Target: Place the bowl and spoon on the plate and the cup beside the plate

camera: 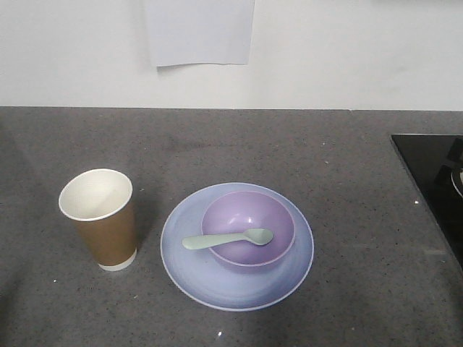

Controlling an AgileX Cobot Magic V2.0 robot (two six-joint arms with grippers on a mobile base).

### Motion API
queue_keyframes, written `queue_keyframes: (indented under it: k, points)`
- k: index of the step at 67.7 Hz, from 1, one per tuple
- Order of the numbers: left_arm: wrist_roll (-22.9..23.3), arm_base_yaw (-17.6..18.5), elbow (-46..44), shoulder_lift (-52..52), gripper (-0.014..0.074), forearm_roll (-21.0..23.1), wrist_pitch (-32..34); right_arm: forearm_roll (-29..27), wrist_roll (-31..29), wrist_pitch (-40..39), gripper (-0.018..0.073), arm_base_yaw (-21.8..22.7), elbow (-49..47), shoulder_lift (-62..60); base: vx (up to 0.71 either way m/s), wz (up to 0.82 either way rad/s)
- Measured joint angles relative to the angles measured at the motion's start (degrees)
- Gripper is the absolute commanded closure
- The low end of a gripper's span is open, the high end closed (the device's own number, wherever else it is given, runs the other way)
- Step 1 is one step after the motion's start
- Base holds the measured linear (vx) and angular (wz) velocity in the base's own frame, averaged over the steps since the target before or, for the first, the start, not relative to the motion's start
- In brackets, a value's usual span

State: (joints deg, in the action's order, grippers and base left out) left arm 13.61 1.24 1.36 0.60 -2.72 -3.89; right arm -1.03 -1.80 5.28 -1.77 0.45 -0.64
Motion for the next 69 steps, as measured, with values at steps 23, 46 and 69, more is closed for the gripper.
queue_keyframes:
  k: [23, 46, 69]
  points:
    - [0.0, 0.0, 0.0, 0.0, 0.0603, 0.0, 0.0, -1.73, 0.12, -3.98, 0.057, 0.0, 1.11, 0.0, 0.0, 0.0]
    - [0.0, 0.0, 0.0, 0.0, 0.0603, 0.0, 0.0, -2.47, 0.07, -4.21, 0.057, 0.0, 1.11, 0.0, 0.0, 0.0]
    - [0.0, 0.0, 0.0, 0.0, 0.0603, 0.0, 0.0, -2.47, 0.07, -4.29, 0.057, 0.0, 1.11, 0.0, 0.0, 0.0]
